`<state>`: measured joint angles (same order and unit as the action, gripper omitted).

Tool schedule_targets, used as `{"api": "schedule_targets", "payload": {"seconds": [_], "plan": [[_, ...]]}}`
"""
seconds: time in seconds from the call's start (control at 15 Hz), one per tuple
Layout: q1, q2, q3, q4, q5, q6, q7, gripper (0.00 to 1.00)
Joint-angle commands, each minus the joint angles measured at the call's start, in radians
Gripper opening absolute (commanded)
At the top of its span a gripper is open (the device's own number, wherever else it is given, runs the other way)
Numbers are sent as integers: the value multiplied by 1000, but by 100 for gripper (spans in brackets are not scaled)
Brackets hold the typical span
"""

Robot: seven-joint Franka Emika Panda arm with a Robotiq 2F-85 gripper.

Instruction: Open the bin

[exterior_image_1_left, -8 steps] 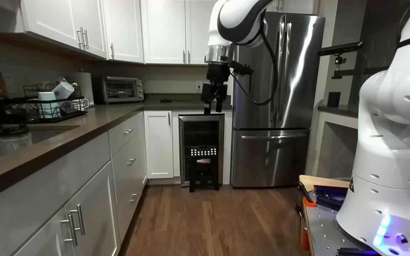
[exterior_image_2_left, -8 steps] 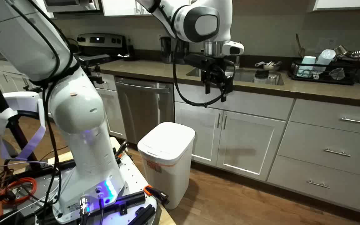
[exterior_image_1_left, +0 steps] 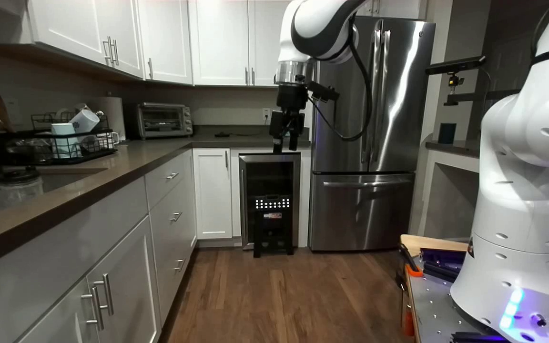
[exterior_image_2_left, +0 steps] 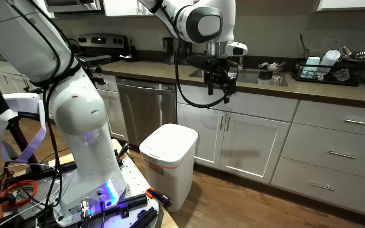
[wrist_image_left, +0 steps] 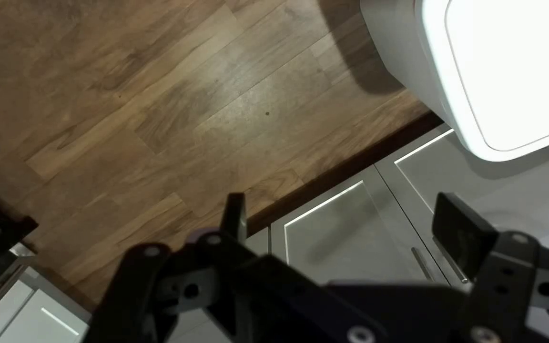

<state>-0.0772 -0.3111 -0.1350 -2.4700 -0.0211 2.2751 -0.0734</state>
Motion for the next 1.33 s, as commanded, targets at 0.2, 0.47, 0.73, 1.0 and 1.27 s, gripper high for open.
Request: {"api": "schedule_targets", "payload": {"seconds": [0.2, 0.47, 0.73, 1.0, 1.27], "plan": [[-3, 10, 6, -6, 14, 5, -10, 100], [29, 64, 4, -63, 76, 46, -47, 100], [73, 157, 19, -118, 160, 107, -104, 100], [119, 277, 65, -160, 247, 222, -185, 100], [149, 394, 148, -166, 312, 305, -261, 100]]}}
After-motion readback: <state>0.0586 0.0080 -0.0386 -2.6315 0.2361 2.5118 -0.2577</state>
